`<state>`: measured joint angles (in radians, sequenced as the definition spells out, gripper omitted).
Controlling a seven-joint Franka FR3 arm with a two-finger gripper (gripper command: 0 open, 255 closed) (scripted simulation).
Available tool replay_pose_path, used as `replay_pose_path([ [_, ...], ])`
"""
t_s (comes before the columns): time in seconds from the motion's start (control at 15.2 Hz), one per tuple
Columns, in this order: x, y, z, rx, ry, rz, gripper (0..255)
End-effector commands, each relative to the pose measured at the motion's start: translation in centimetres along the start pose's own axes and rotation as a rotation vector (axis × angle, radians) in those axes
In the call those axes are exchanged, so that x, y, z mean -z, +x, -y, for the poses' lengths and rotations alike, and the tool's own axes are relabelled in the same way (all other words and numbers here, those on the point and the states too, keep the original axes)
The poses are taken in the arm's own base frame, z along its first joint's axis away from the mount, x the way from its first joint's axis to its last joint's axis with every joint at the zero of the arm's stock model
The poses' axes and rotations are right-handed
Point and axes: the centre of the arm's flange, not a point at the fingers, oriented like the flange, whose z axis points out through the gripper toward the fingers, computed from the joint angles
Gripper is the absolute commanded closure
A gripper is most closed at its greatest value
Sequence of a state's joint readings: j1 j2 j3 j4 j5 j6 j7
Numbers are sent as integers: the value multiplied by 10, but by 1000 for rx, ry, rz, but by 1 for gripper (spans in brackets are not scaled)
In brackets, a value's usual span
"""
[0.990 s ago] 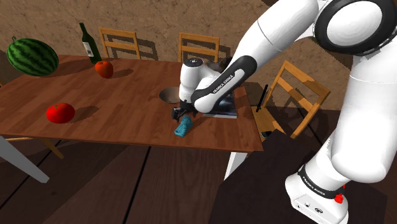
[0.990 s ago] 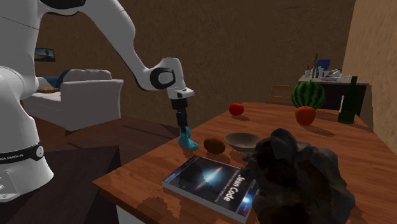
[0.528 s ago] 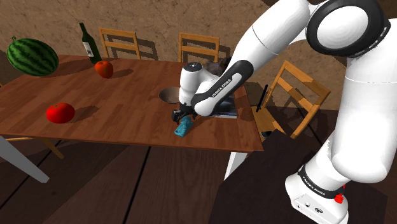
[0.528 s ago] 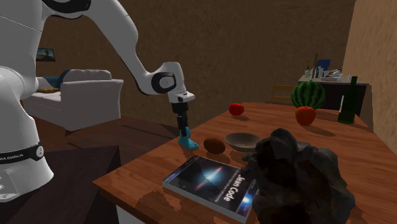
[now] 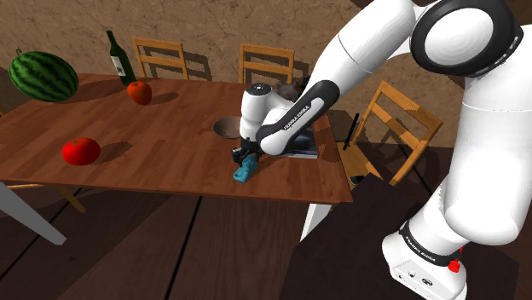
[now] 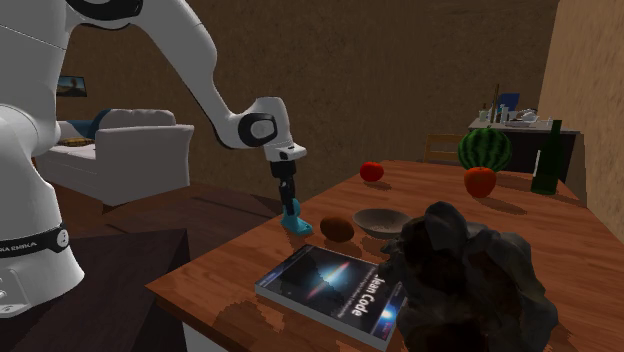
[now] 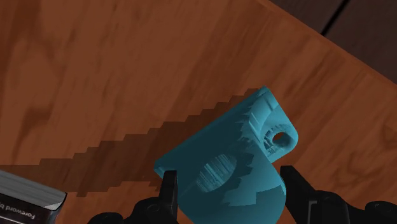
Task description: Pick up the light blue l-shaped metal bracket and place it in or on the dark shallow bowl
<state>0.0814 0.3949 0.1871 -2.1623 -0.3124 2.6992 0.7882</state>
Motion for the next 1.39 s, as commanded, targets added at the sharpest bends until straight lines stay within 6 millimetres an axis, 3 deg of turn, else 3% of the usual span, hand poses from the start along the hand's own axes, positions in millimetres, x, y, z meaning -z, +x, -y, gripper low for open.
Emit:
replay_pose_path([
  [0.0,-1,-1,0,1,-1,3,255],
  [0.26,-1,-1,0,1,-1,3,255],
  [1.32,82,13,3,1,-1,3,255],
])
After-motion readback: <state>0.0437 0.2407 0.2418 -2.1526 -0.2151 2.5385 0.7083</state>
